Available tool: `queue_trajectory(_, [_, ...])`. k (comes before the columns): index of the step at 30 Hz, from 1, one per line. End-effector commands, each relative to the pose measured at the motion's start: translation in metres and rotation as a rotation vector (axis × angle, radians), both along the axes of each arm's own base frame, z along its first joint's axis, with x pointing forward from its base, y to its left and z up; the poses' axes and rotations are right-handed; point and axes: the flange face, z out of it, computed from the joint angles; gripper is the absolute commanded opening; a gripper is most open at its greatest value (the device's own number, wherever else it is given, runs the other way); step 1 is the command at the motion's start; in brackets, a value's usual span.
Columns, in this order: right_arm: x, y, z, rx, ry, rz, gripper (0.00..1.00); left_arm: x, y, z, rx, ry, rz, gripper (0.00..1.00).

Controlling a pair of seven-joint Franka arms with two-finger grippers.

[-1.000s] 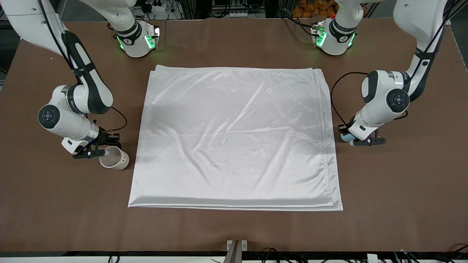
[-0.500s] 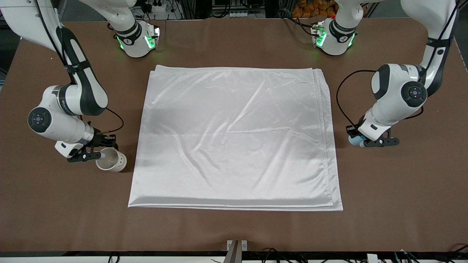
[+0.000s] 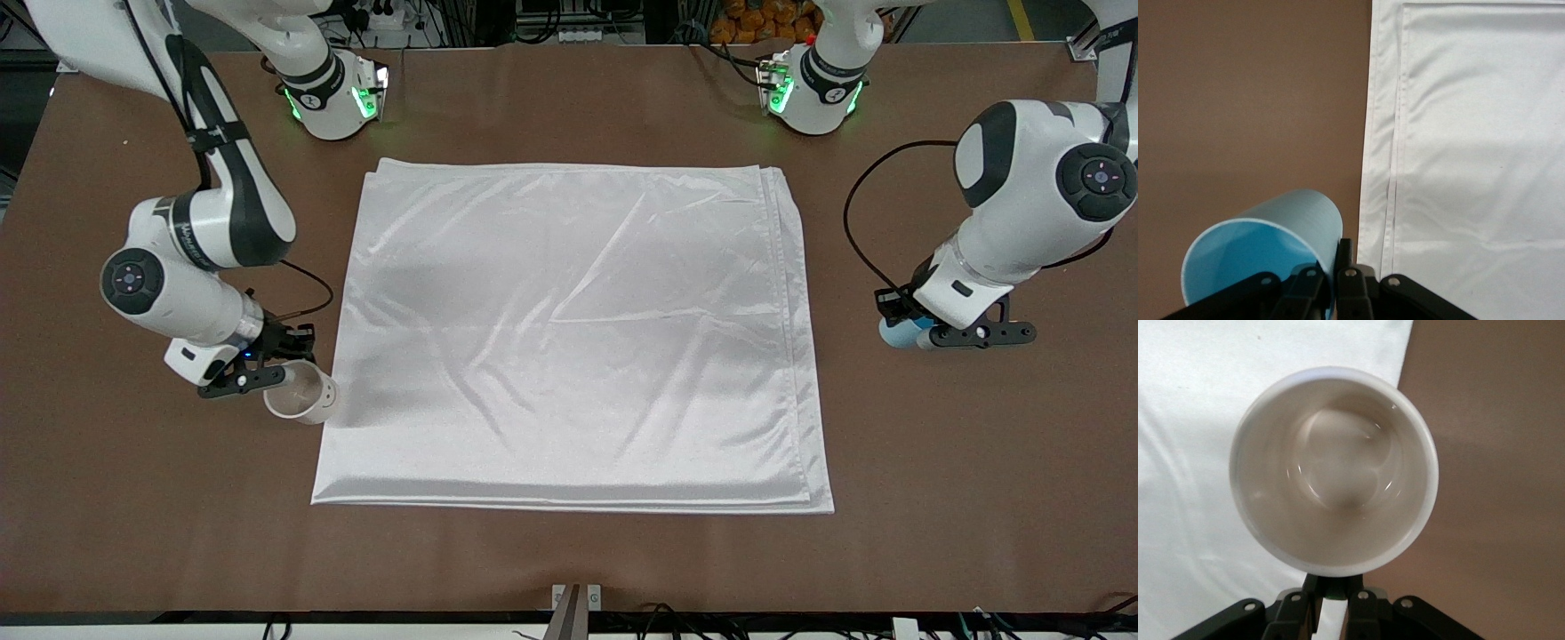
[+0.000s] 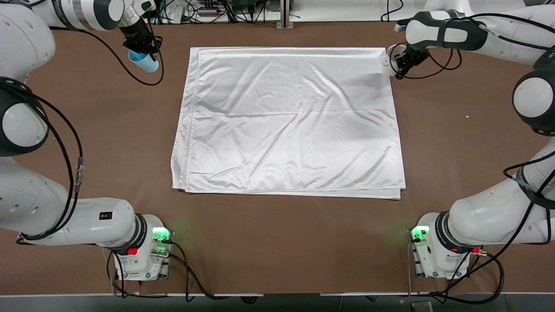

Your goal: Place blue cup into white mug on cloth

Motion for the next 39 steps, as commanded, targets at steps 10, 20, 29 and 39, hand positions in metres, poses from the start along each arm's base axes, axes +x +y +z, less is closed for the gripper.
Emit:
queue_trajectory(10, [-0.036, 0.18, 0.028, 0.006, -0.04, -0.11, 0.0, -0.015, -0.009, 0.049, 0.031, -0.005, -0.029, 0.0])
queue_trajectory(20, [-0.074, 0.287, 0.014, 0.019, -0.033, -0.115, 0.0, -0.018, -0.011, 0.051, 0.033, -0.003, -0.032, 0.0])
queue_trajectory(29, [-0.103, 0.375, 0.001, 0.044, -0.028, -0.147, 0.0, -0.018, -0.009, 0.052, 0.033, -0.005, -0.037, 0.0])
queue_trajectory(39, [-0.13, 0.439, -0.029, 0.044, -0.015, -0.095, 0.0, -0.019, -0.018, 0.05, 0.033, 0.0, -0.042, 0.0])
